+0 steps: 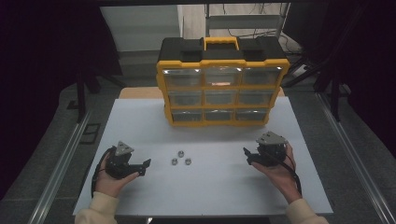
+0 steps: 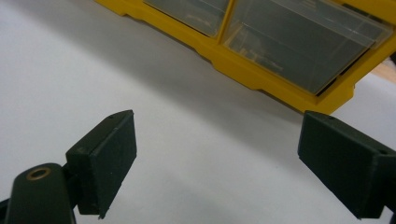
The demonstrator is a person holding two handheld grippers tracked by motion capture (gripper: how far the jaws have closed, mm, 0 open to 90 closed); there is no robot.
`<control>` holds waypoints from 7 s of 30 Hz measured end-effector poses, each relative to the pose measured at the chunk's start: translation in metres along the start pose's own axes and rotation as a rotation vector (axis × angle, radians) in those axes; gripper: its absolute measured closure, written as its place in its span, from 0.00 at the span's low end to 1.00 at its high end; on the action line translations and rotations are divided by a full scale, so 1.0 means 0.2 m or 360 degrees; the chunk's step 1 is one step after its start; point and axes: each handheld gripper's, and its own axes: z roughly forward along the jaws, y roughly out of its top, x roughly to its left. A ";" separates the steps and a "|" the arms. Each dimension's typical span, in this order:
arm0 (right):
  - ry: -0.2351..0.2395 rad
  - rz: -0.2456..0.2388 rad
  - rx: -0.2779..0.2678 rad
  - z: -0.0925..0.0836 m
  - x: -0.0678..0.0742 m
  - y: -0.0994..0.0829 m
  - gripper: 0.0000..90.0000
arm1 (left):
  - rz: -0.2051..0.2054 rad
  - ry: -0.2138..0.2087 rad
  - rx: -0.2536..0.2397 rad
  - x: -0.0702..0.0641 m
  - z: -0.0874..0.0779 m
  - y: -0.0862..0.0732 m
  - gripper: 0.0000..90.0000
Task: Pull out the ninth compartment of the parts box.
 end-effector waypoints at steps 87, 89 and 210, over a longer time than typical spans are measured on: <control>-0.0484 -0.0745 0.0020 0.04 0.18 0.06 0.15 | 0.0005 0.0004 0.0009 0.00 0.00 0.00 0.14; -0.0497 -0.0778 0.0020 0.04 0.18 0.06 0.15 | 0.0005 0.0004 0.0009 0.00 0.00 0.00 0.14; -0.0893 -0.1333 0.0064 0.28 0.17 0.10 0.19 | 0.0011 0.0000 0.0009 0.00 0.00 0.00 0.14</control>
